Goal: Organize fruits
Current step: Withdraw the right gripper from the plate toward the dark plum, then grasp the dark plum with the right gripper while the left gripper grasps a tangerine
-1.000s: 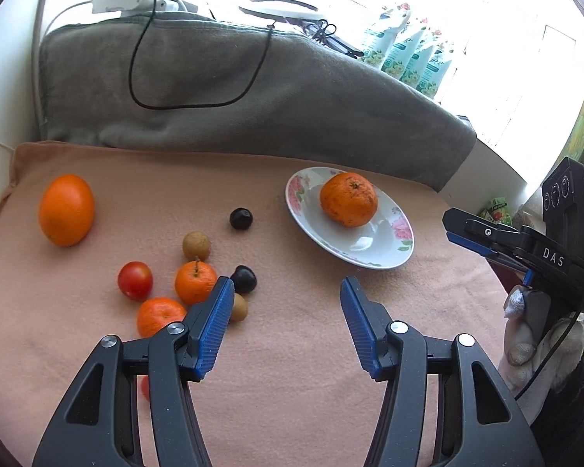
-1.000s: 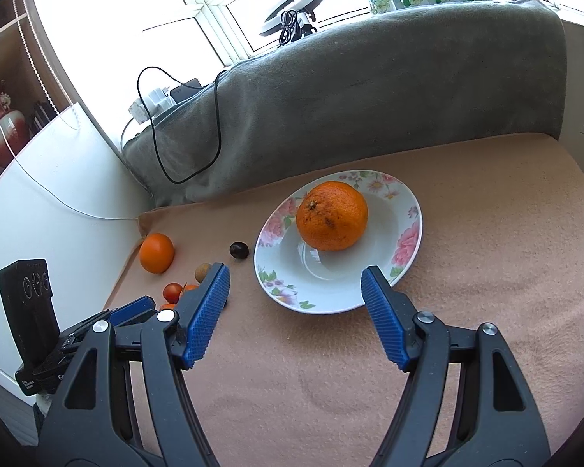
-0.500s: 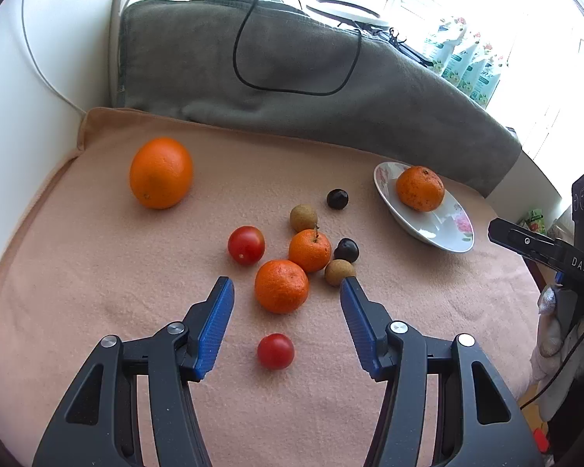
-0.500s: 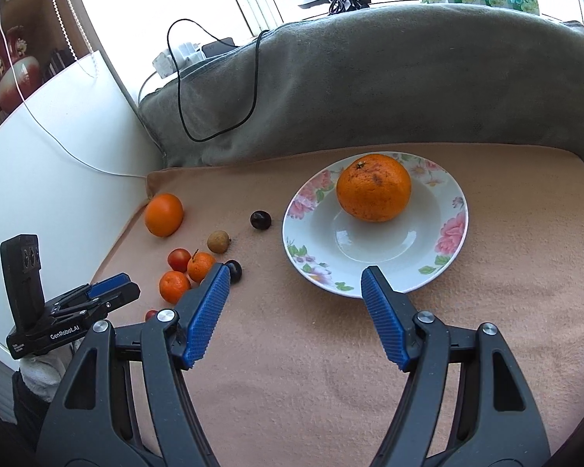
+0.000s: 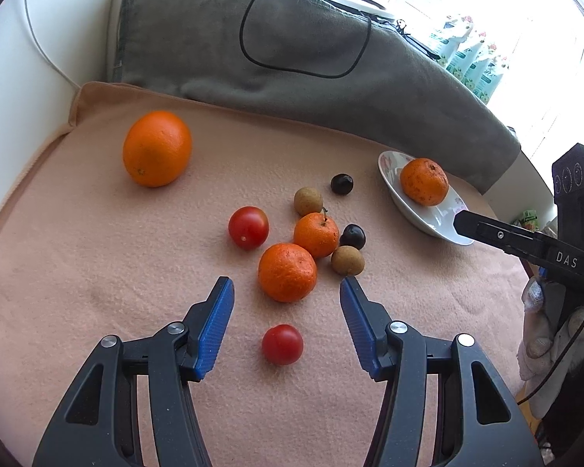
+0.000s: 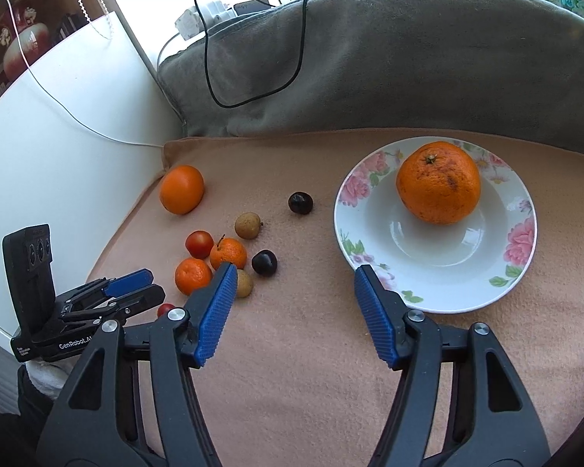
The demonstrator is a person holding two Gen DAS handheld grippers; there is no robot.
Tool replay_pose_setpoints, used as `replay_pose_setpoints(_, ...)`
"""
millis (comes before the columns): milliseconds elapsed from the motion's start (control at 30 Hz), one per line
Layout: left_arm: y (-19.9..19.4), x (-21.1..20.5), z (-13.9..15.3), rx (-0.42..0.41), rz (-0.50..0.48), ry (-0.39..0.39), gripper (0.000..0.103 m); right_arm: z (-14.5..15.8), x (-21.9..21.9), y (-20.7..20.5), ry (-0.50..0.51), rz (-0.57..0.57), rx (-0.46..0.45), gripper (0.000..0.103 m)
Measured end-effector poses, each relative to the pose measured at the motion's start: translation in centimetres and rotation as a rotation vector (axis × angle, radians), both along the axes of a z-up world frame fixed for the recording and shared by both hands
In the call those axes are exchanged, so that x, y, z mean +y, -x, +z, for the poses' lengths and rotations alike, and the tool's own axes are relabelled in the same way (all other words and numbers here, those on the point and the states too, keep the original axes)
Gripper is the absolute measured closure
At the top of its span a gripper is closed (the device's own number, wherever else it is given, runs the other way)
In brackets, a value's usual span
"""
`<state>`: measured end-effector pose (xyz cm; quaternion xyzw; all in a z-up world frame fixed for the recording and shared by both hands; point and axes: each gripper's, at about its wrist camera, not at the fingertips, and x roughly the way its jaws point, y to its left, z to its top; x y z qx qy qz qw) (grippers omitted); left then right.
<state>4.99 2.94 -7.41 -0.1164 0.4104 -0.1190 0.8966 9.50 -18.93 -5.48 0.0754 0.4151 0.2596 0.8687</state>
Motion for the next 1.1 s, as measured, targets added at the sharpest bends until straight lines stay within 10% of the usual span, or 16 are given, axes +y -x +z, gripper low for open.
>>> replay_pose_setpoints(267,-0.7,0.0,-0.4,0.012,-0.019,0.018,0.049,-2.3,3.1,-2.2,0.026,0.043,0.065,0.060)
replay_pose_setpoints(1100,-2.5,-0.6,-1.6,0.069,-0.035,0.012,0.060,-5.1,6.4,-4.7,0.060,0.090,0.122,0.069)
